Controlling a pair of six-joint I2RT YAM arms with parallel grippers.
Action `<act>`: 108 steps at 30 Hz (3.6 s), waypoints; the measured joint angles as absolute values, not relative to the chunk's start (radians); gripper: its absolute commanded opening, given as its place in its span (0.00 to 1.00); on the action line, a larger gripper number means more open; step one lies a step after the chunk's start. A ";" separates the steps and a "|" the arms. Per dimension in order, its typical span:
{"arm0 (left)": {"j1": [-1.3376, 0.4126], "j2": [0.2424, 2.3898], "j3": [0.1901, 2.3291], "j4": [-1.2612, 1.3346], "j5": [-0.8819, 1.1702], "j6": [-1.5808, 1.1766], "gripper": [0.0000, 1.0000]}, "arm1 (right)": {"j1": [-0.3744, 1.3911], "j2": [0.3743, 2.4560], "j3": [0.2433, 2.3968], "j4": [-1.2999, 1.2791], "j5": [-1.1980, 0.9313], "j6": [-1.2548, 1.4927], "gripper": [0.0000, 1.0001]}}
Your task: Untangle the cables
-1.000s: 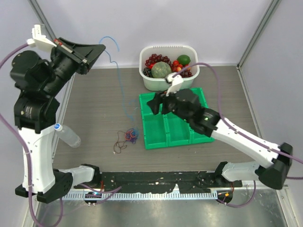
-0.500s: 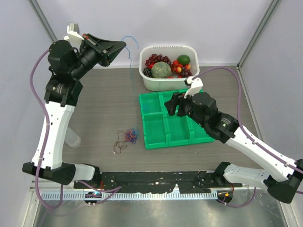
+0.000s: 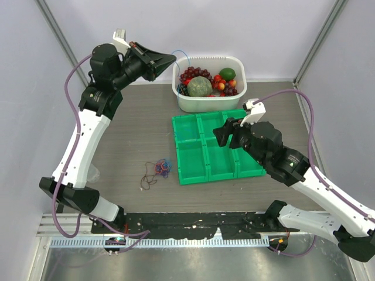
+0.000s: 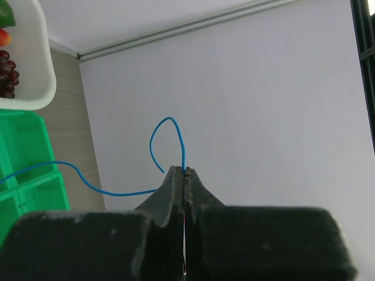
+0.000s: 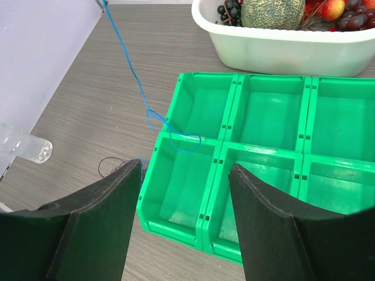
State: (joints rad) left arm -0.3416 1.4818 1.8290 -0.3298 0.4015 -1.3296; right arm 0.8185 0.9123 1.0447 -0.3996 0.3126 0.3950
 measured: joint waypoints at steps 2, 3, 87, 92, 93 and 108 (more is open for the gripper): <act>-0.342 1.496 1.845 -0.331 0.401 -1.328 0.00 | 0.818 0.900 1.040 -0.406 0.320 0.395 0.66; -0.342 1.506 1.862 -0.332 0.401 -1.328 0.00 | 0.818 0.894 1.038 -0.410 0.323 0.395 0.67; -0.468 1.070 0.970 -0.819 0.016 -0.847 0.58 | 0.894 1.267 1.017 -0.413 0.040 0.357 0.63; -0.400 1.041 0.832 -0.926 -0.018 -0.902 0.56 | 0.939 1.368 1.077 -0.358 -0.043 0.365 0.62; -0.393 1.055 0.826 -0.933 -0.020 -0.907 0.54 | 0.941 1.369 1.079 -0.351 -0.054 0.369 0.62; -0.386 1.551 0.925 -0.803 -0.132 -0.797 0.21 | 0.942 1.074 0.965 -0.377 0.027 0.451 0.61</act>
State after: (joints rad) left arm -0.3862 1.5513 0.9249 -0.8028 -0.1318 -0.7971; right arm 0.9417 1.0737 0.9649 -0.3767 0.0269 0.4515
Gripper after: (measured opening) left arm 0.366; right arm 0.614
